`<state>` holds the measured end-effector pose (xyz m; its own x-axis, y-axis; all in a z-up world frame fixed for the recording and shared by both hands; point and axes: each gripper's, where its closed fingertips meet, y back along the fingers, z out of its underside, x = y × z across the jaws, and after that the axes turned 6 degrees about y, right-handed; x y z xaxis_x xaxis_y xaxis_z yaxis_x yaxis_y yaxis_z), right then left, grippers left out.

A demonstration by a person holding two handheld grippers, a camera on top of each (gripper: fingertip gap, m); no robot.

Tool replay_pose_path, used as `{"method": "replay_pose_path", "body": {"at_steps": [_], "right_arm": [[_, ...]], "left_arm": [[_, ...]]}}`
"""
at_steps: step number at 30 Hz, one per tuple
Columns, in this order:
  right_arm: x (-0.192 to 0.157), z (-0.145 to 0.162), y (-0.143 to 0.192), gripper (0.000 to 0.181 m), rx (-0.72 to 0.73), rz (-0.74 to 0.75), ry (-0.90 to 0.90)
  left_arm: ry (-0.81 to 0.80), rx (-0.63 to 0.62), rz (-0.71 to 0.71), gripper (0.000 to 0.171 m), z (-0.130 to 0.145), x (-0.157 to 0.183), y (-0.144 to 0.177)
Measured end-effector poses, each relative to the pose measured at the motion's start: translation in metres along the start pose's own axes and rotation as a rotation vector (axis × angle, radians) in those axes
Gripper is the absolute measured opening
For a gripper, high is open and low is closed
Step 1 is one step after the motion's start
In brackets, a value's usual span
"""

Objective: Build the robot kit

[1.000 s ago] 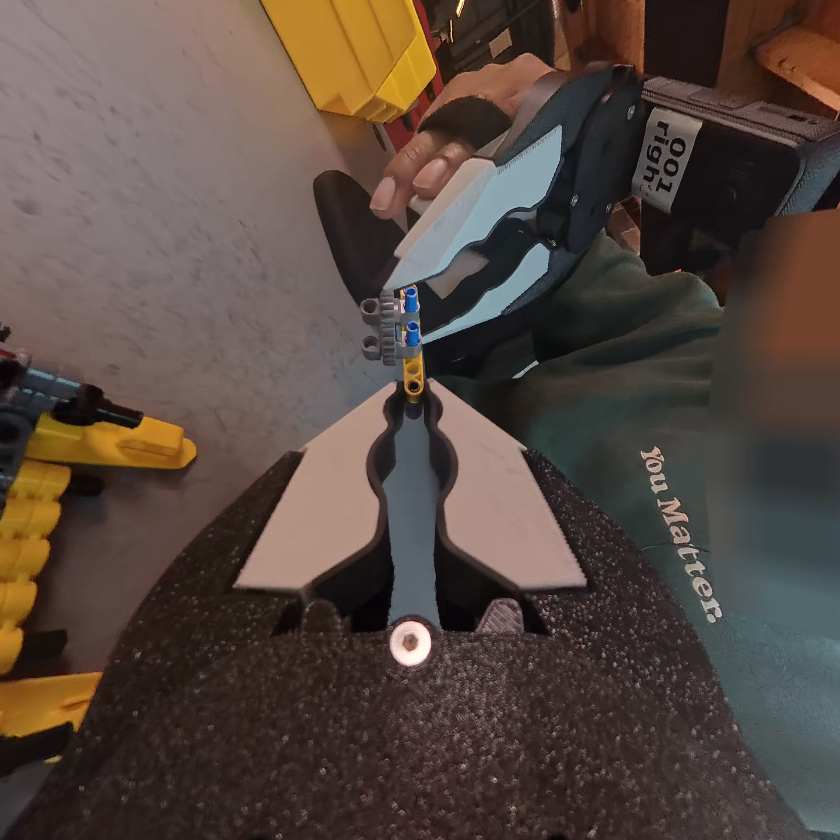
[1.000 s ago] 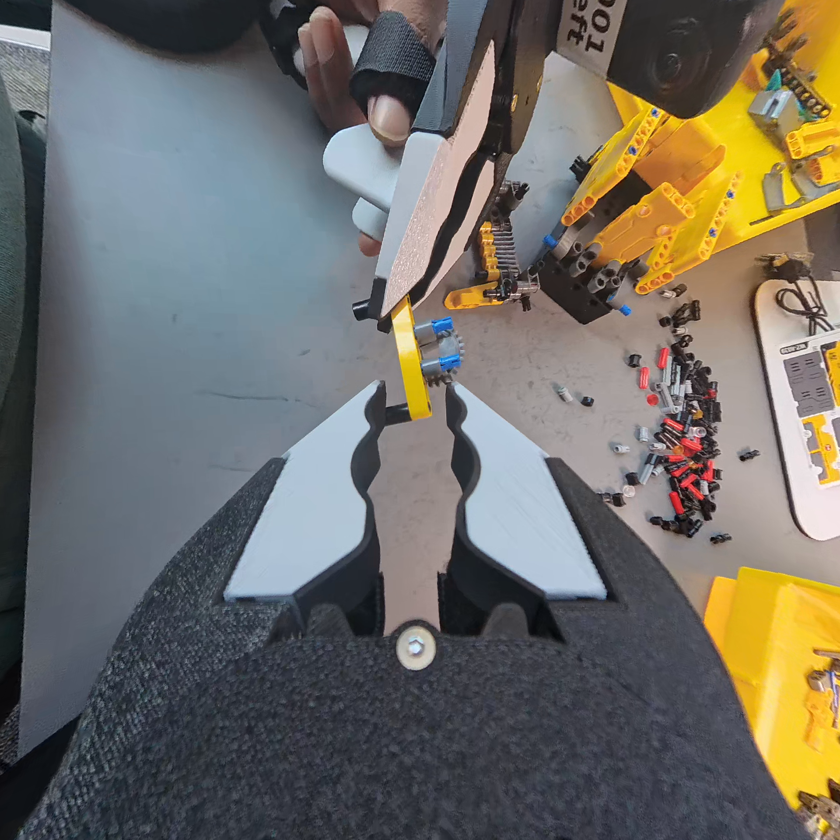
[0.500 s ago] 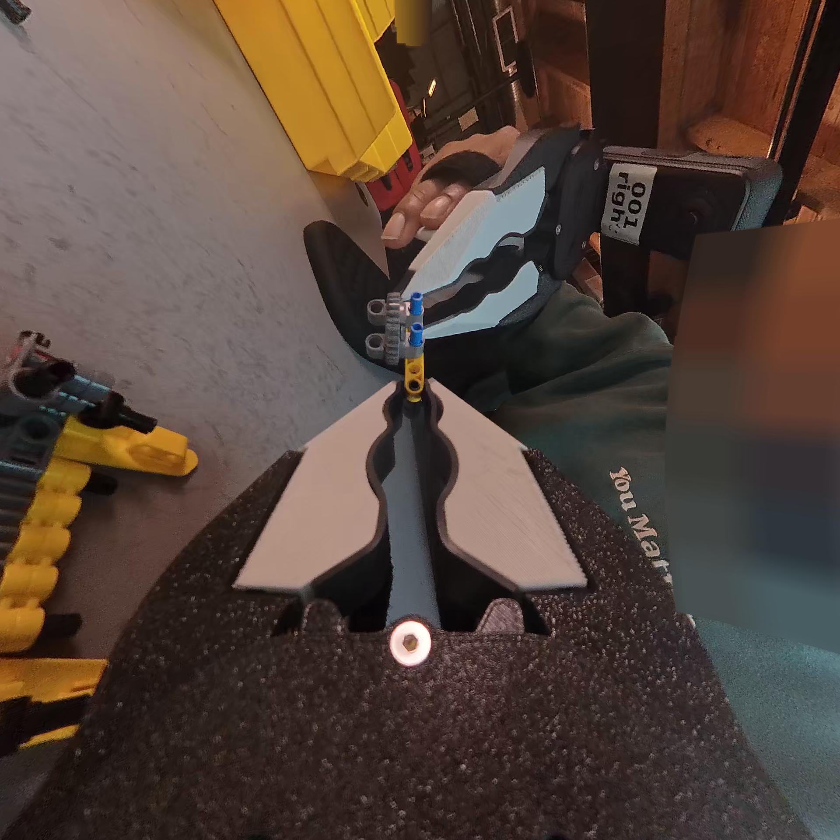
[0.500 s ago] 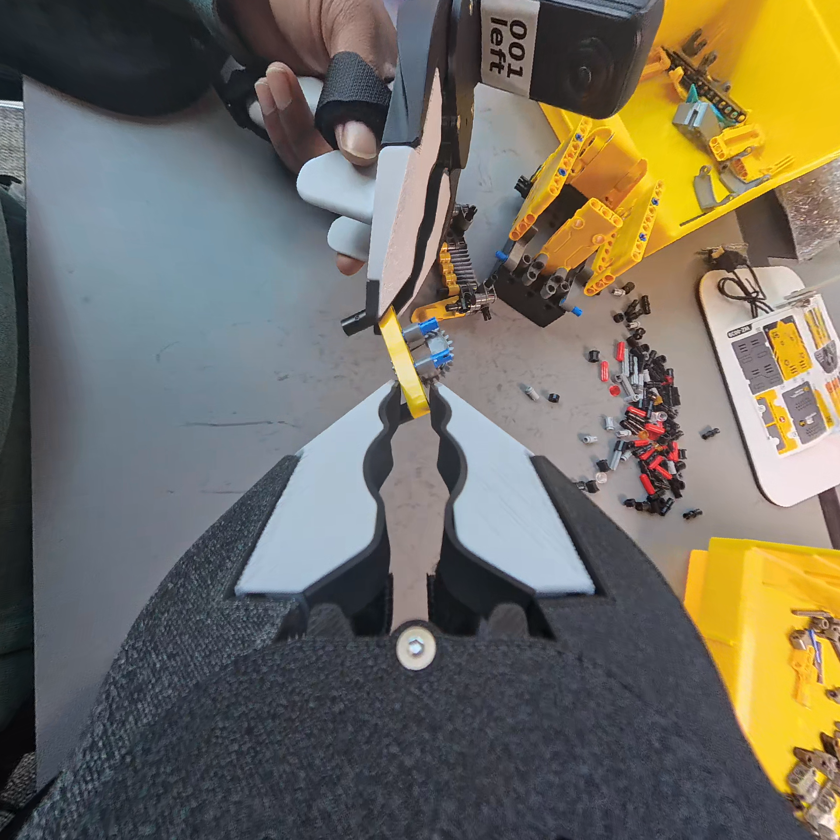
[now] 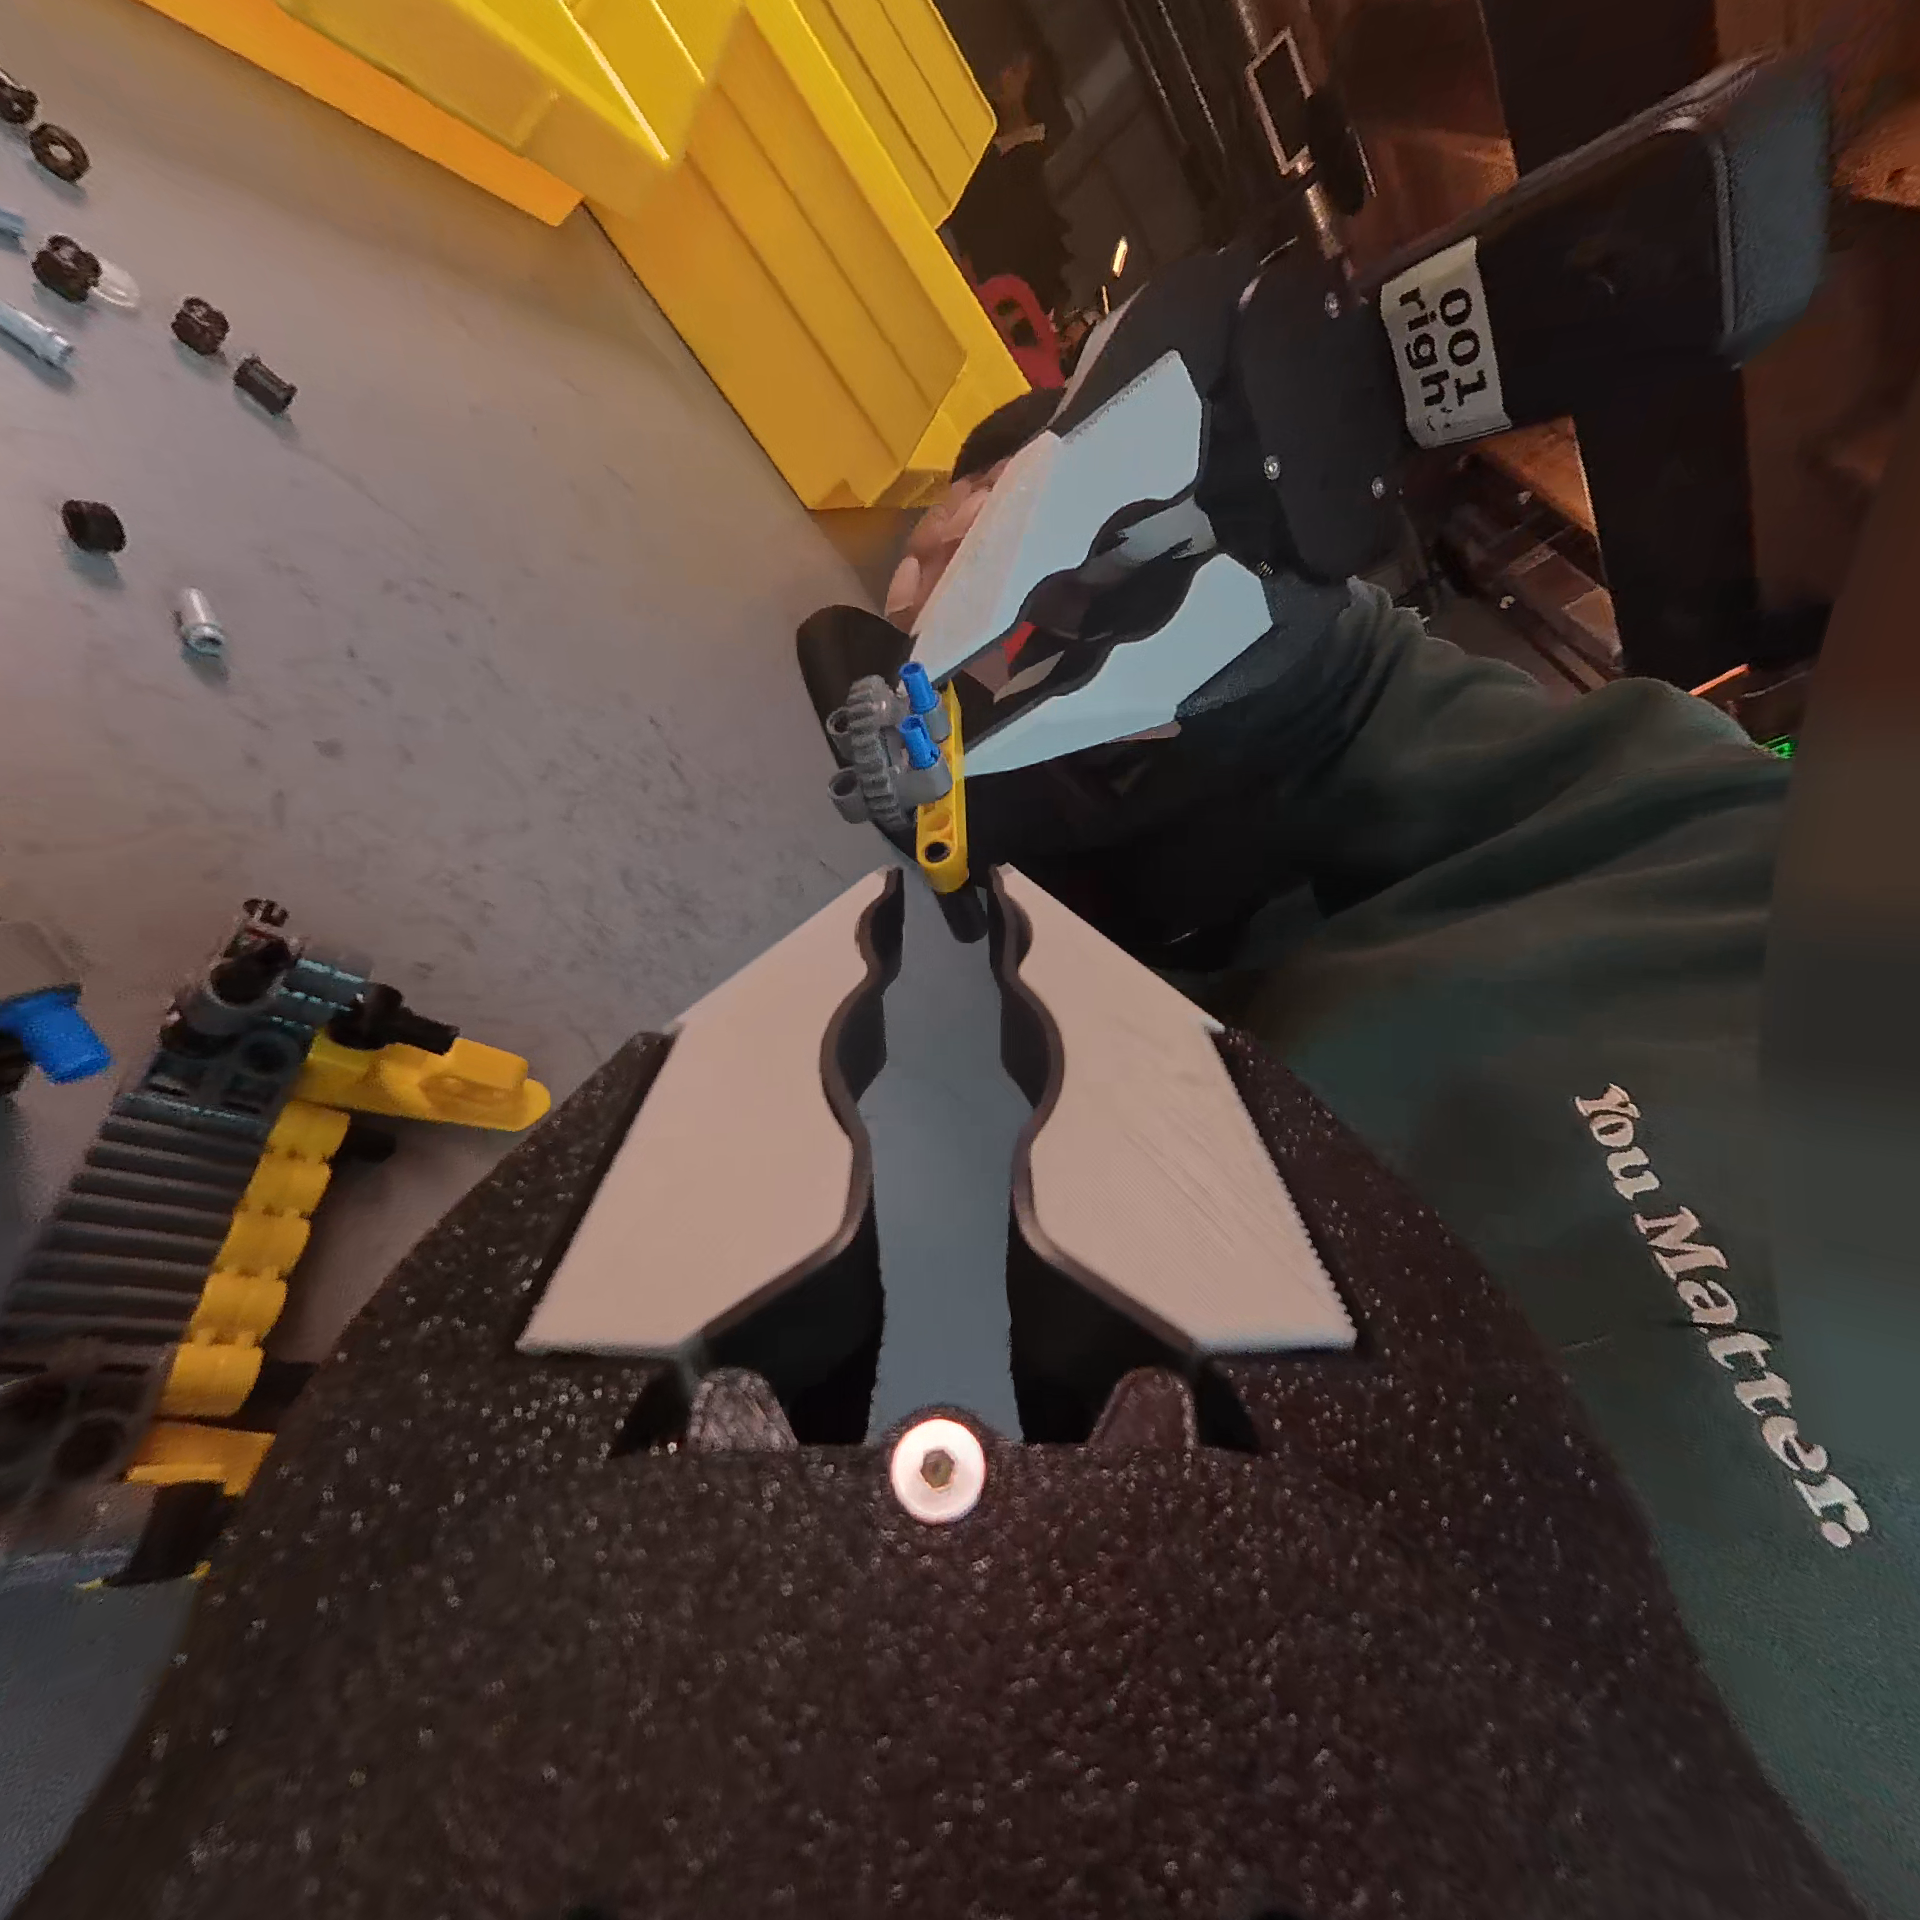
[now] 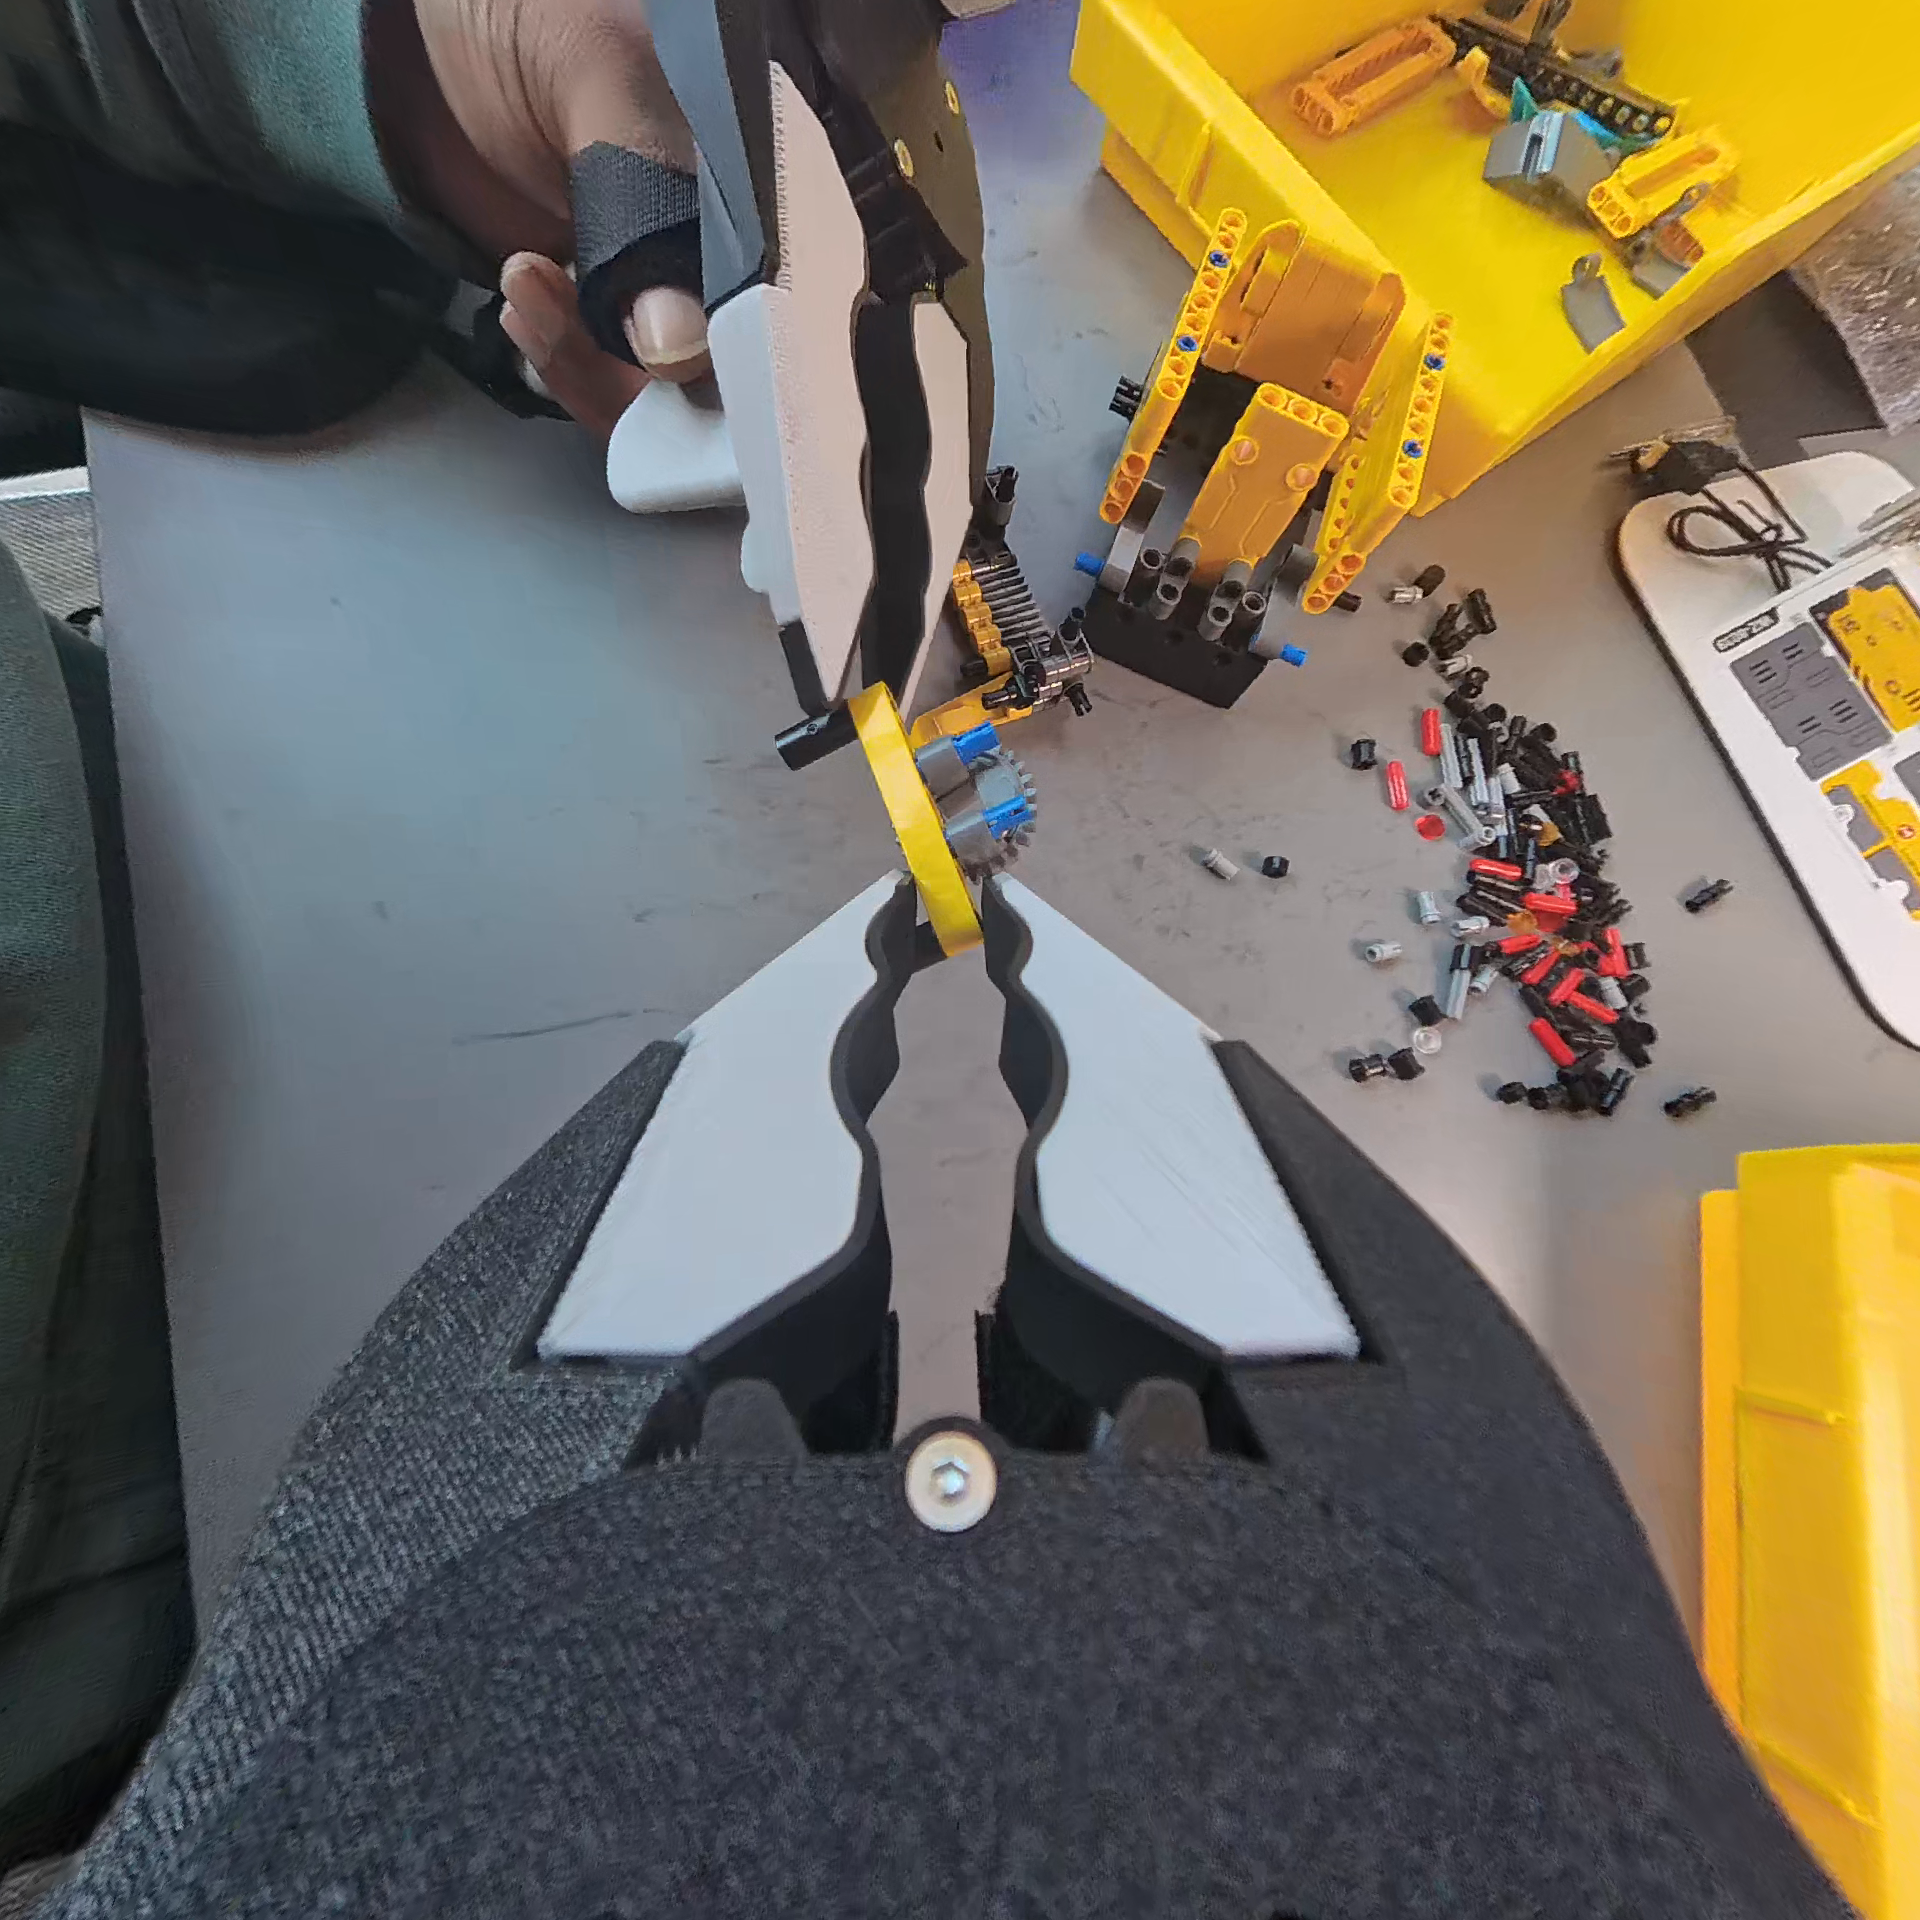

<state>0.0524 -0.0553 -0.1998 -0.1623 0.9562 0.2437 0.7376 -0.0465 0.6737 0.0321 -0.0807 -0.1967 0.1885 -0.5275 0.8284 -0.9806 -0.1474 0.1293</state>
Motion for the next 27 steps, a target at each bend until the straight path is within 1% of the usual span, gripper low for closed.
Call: {"method": "replay_pose_path", "body": {"at_steps": [2, 4, 7, 11, 14, 16, 19, 23, 26, 27], "right_arm": [[-0.001, -0.003, 0.0, 0.011, 0.016, 0.022, 0.056], [-0.001, -0.006, -0.001, 0.011, 0.028, 0.058, 0.11], [0.0, -0.009, -0.003, 0.012, 0.039, 0.124, 0.188], [0.004, -0.012, -0.004, 0.012, 0.062, 0.202, 0.263], [0.001, -0.016, -0.002, 0.018, 0.1, 0.177, 0.253], [0.001, -0.018, 0.0, 0.019, 0.11, 0.16, 0.23], [0.0, -0.012, -0.003, 0.025, 0.087, 0.121, 0.208], [-0.002, -0.002, -0.01, 0.03, 0.065, 0.107, 0.218], [-0.003, 0.008, -0.017, 0.026, 0.066, 0.096, 0.225], [-0.004, 0.012, -0.02, 0.026, 0.063, 0.089, 0.221]], "left_arm": [[0.002, 0.007, -0.002, 0.014, -0.001, 0.0, -0.001], [0.001, 0.013, 0.014, 0.007, -0.001, 0.003, -0.002], [-0.013, 0.013, -0.004, 0.006, -0.001, 0.002, -0.001], [-0.093, 0.021, -0.089, 0.006, -0.006, -0.001, 0.002], [-0.207, 0.0, -0.189, 0.006, -0.004, -0.007, 0.002], [-0.329, -0.029, -0.278, 0.007, -0.002, -0.013, 0.002], [-0.526, -0.063, -0.399, 0.006, -0.002, -0.02, 0.0], [-0.922, -0.149, -0.591, 0.007, 0.002, -0.033, 0.0], [-1.214, -0.226, -0.754, 0.006, 0.004, -0.046, 0.002], [-1.287, -0.249, -0.788, 0.006, 0.005, -0.049, 0.002]]}}
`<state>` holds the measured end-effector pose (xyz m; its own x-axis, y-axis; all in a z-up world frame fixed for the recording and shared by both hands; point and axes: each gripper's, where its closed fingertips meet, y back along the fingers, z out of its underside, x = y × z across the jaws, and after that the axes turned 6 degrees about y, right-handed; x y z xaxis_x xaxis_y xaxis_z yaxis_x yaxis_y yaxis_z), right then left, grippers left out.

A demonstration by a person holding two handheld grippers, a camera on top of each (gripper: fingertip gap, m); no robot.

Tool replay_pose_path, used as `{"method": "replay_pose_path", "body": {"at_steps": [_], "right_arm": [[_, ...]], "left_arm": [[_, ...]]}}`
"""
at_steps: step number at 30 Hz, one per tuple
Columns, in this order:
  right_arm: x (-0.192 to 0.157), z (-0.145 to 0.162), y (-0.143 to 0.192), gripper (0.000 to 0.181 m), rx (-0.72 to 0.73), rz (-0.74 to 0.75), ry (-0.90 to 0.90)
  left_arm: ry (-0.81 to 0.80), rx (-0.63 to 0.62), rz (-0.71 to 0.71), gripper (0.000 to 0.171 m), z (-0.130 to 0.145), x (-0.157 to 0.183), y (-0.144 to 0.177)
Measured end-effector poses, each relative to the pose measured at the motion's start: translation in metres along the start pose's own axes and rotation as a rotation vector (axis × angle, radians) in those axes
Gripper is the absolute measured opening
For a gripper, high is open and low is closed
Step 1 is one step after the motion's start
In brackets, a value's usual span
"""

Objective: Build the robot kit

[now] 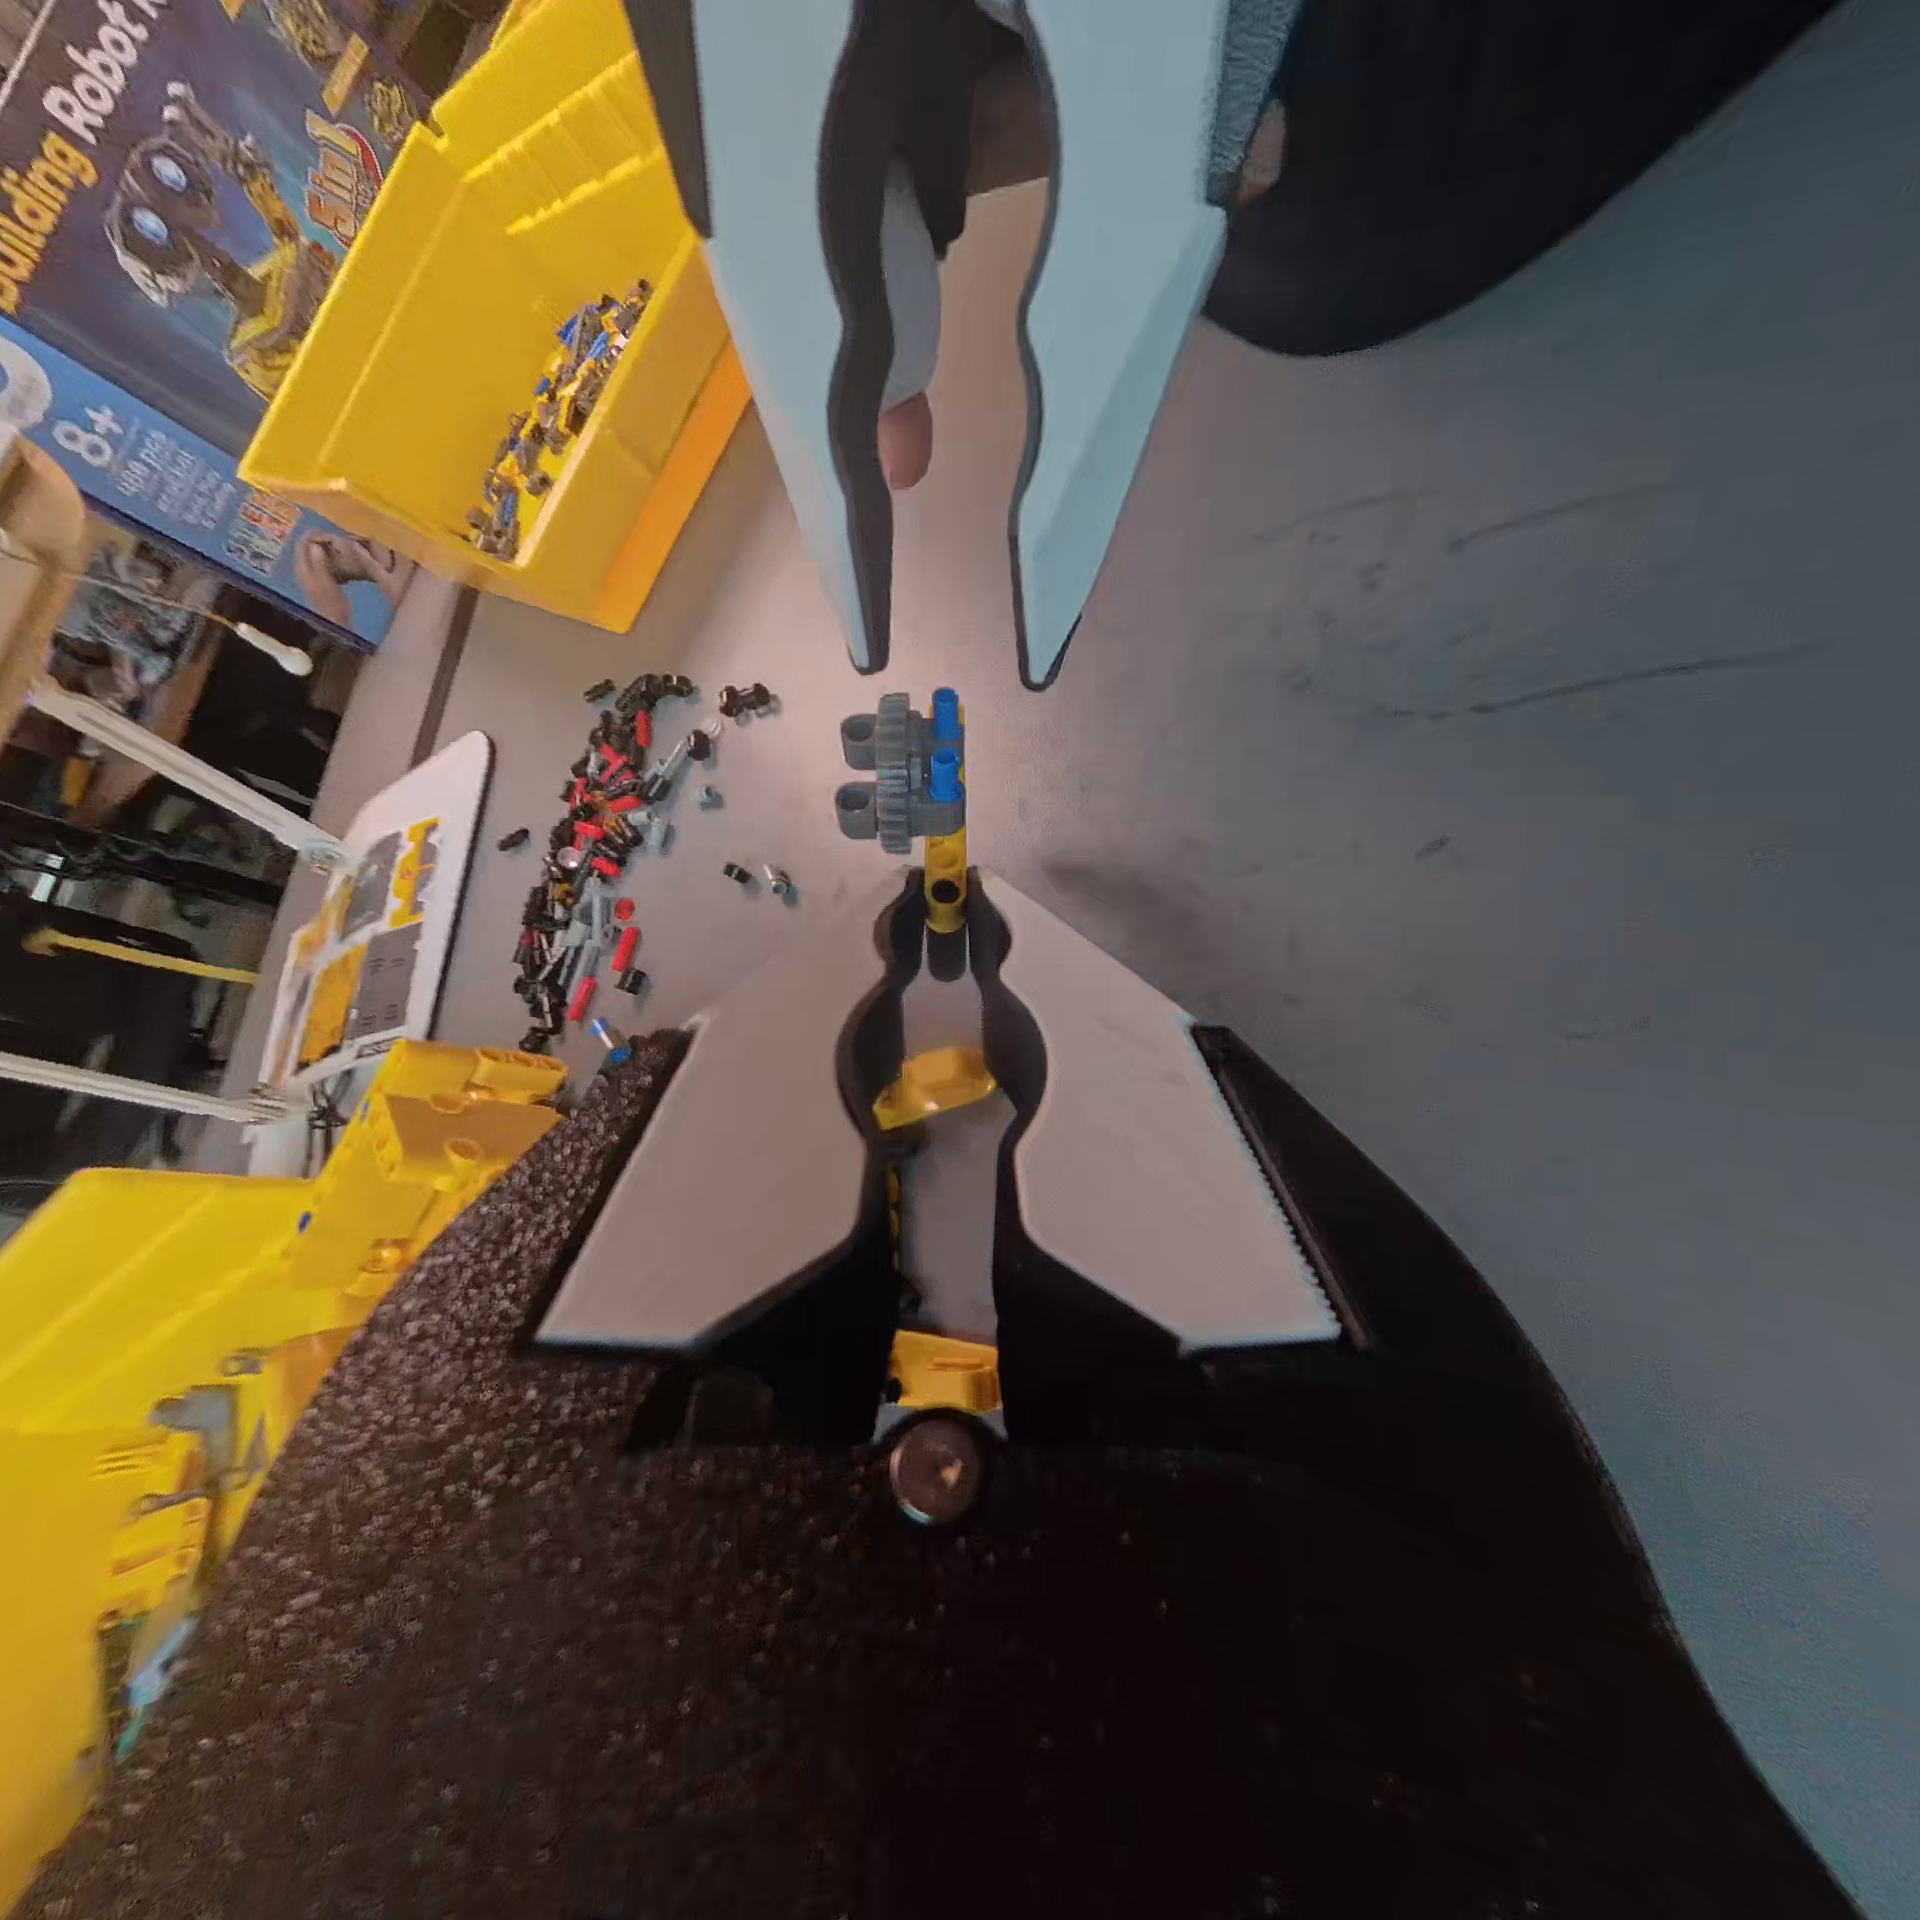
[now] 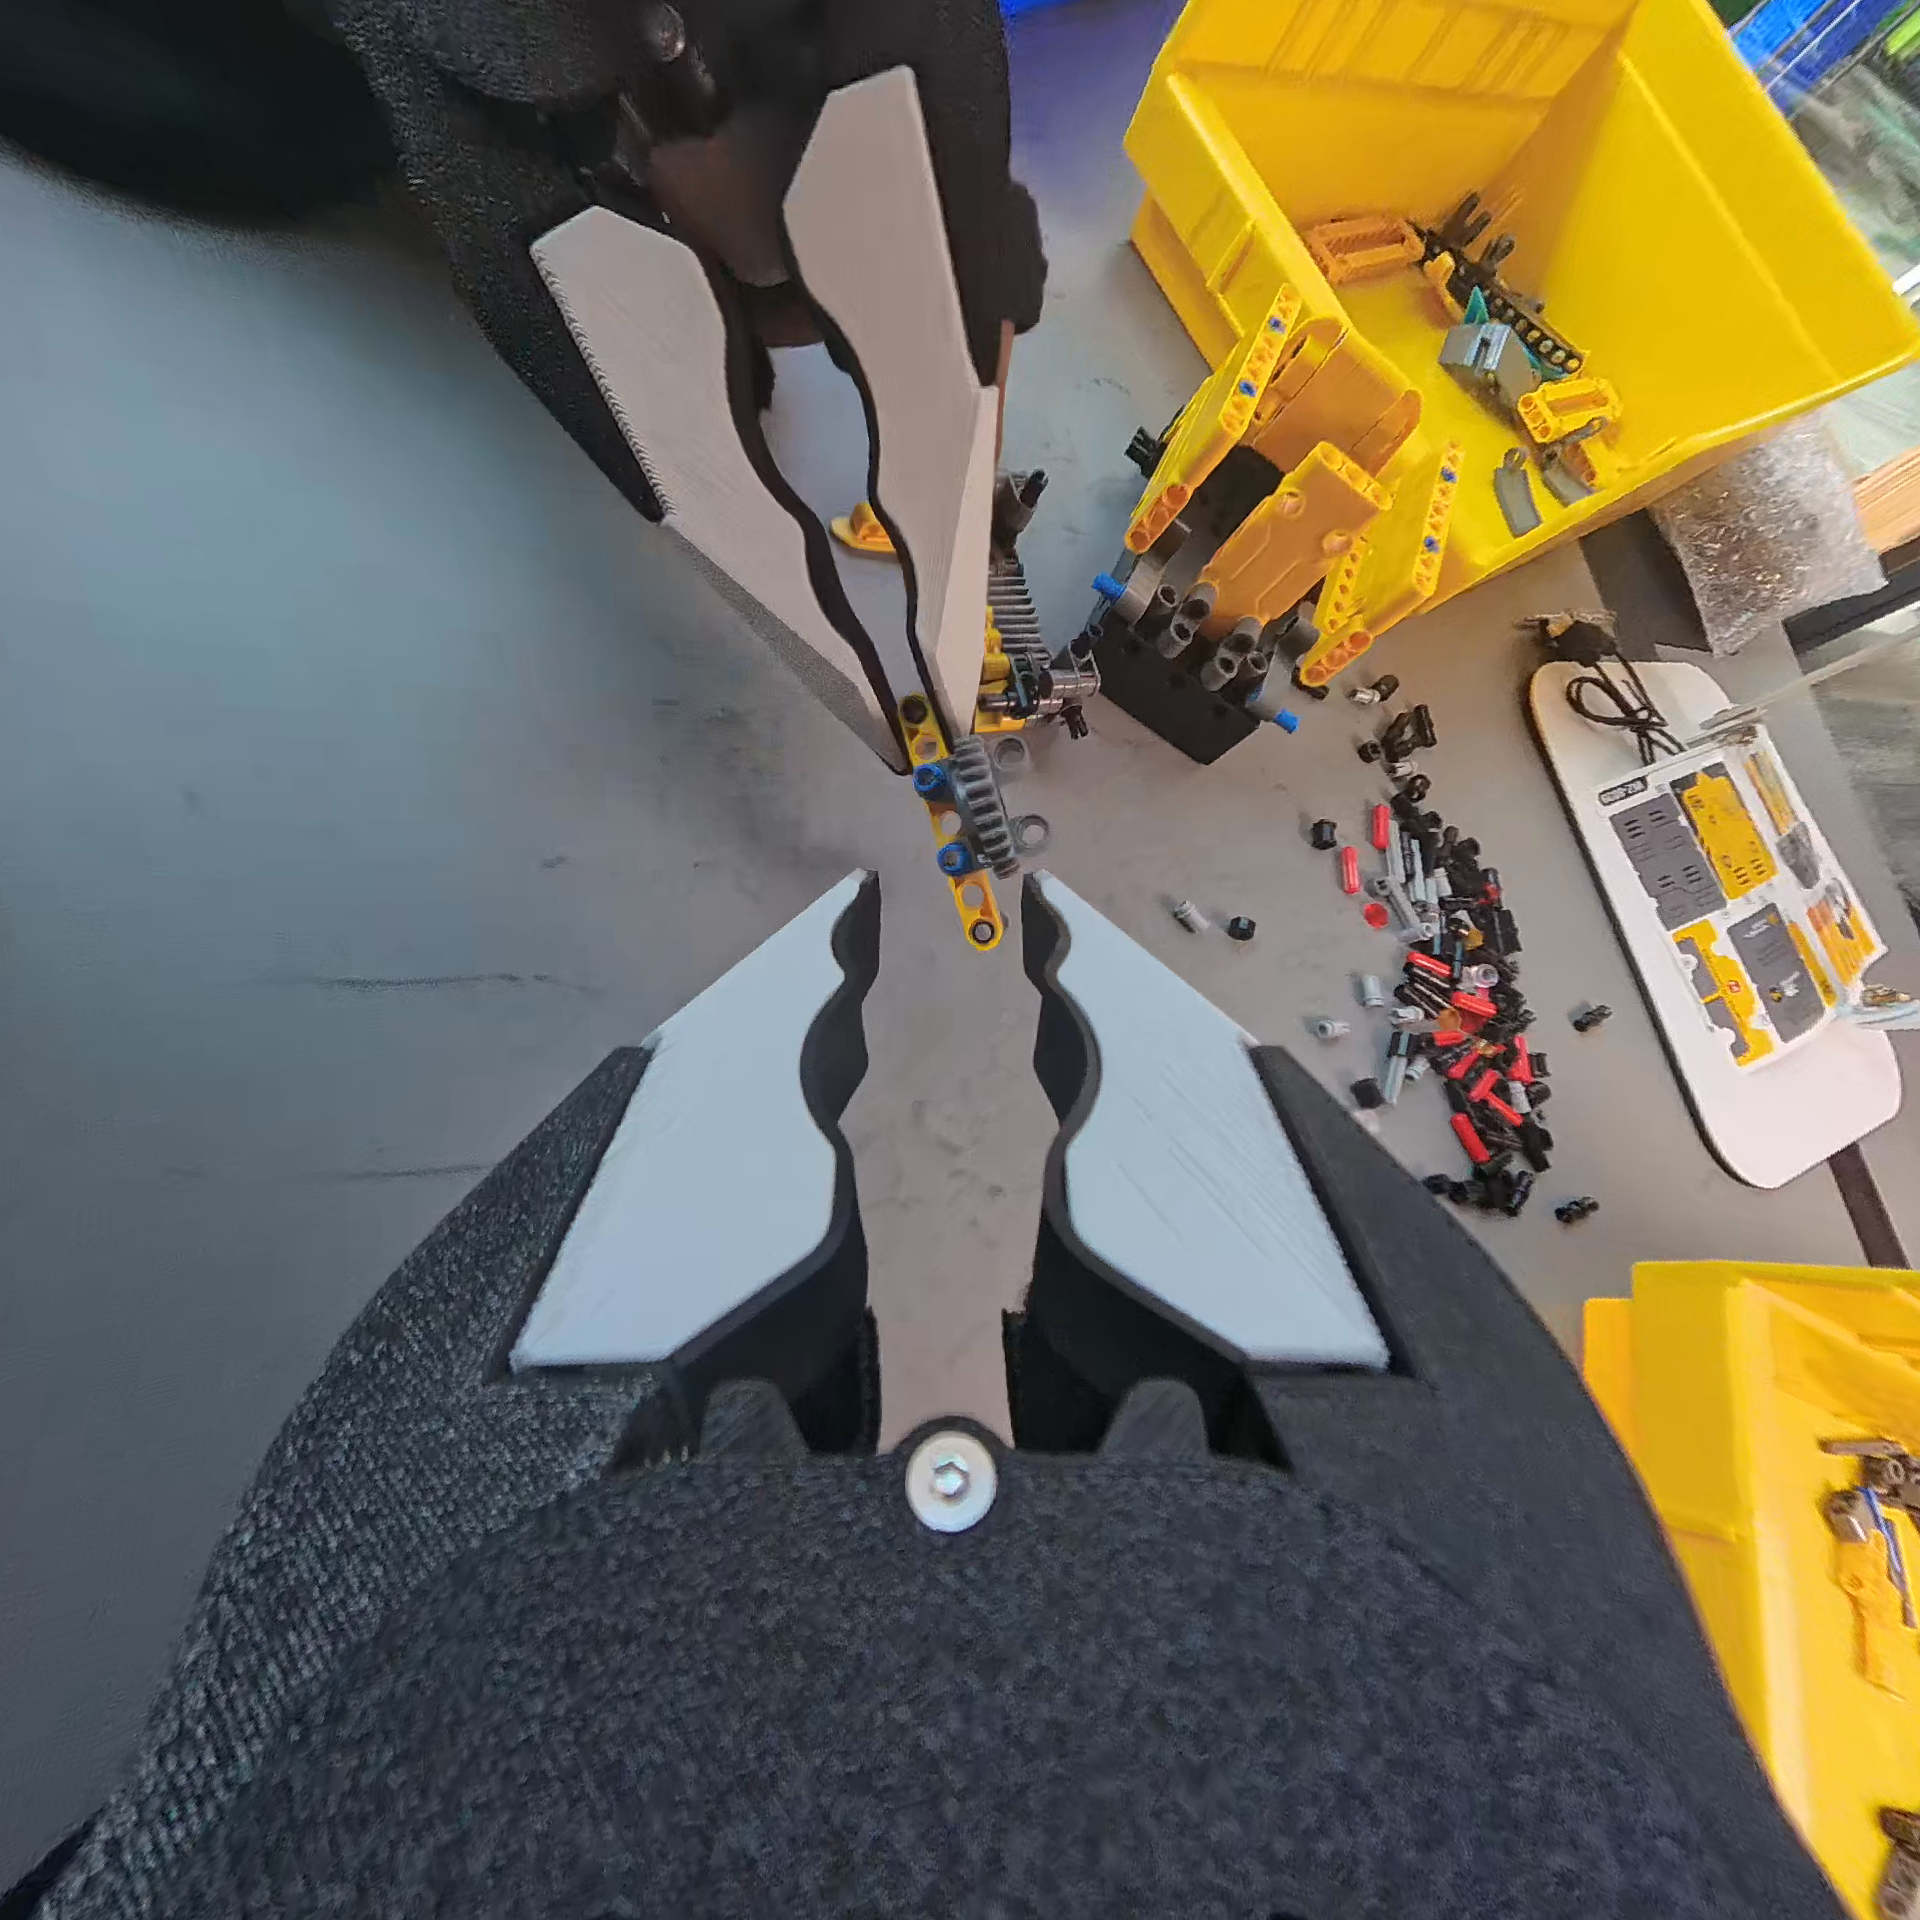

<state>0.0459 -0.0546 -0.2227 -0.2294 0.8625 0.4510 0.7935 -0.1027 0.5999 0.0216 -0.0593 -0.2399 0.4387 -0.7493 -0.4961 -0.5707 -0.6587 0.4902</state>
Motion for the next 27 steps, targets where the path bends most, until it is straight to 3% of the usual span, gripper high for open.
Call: {"method": "replay_pose_path", "body": {"at_steps": [4, 15, 18, 21, 27], "right_arm": [[-0.003, 0.014, -0.011, 0.028, -0.01, -0.01, -0.008], [0.011, 0.013, -0.017, 0.03, 0.066, 0.032, -0.002], [0.01, 0.016, -0.016, 0.033, 0.058, 0.01, 0.0], [0.002, 0.021, -0.016, 0.038, 0.048, -0.04, -0.008], [-0.008, 0.026, -0.025, 0.047, 0.014, -0.111, 0.011]], "left_arm": [[-0.13, -0.049, -0.053, 0.006, 0.007, 0.003, -0.008], [-0.333, -0.098, -0.145, 0.012, 0.012, -0.002, -0.017], [-0.258, -0.064, -0.091, 0.029, 0.009, 0.0, -0.014], [-0.067, -0.06, 0.031, 0.048, 0.015, 0.003, -0.01], [0.21, -0.058, 0.171, 0.042, 0.024, 0.004, -0.003]]}}
